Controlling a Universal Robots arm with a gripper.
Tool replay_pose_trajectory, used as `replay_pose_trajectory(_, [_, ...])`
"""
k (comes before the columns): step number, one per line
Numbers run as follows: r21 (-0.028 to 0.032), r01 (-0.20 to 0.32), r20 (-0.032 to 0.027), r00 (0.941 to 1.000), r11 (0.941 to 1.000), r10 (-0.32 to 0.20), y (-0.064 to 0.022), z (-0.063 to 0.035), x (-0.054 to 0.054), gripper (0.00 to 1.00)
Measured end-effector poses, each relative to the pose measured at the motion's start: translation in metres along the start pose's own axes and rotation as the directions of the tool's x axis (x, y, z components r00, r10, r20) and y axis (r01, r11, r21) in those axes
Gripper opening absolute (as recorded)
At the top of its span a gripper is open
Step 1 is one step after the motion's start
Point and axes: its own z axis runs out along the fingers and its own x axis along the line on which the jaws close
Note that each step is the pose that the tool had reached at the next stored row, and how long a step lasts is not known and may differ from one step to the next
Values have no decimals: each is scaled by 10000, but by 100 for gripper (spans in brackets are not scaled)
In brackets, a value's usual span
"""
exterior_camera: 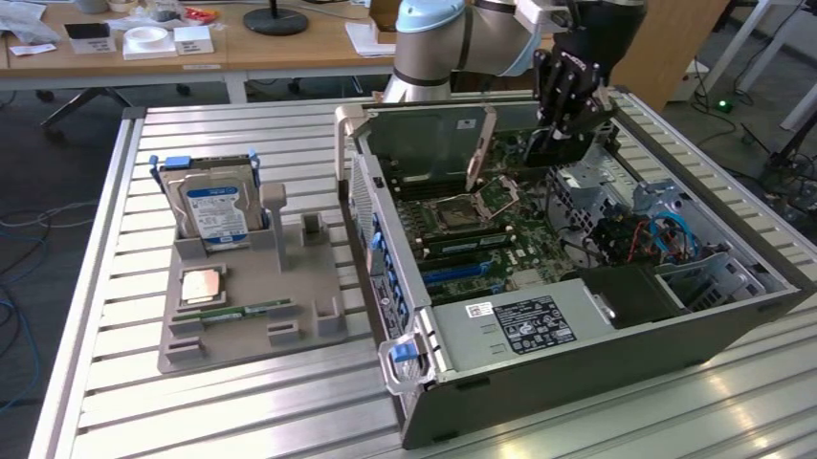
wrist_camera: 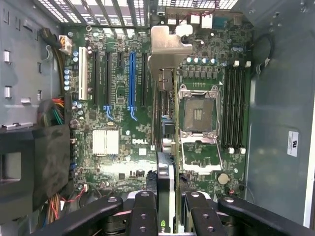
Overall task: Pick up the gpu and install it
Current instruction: 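Insert the gpu into the slot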
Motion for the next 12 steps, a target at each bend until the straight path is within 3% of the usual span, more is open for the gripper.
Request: replay_pose_trajectory(12, [8,-282,1,9996,9996,282,19,18,24,27])
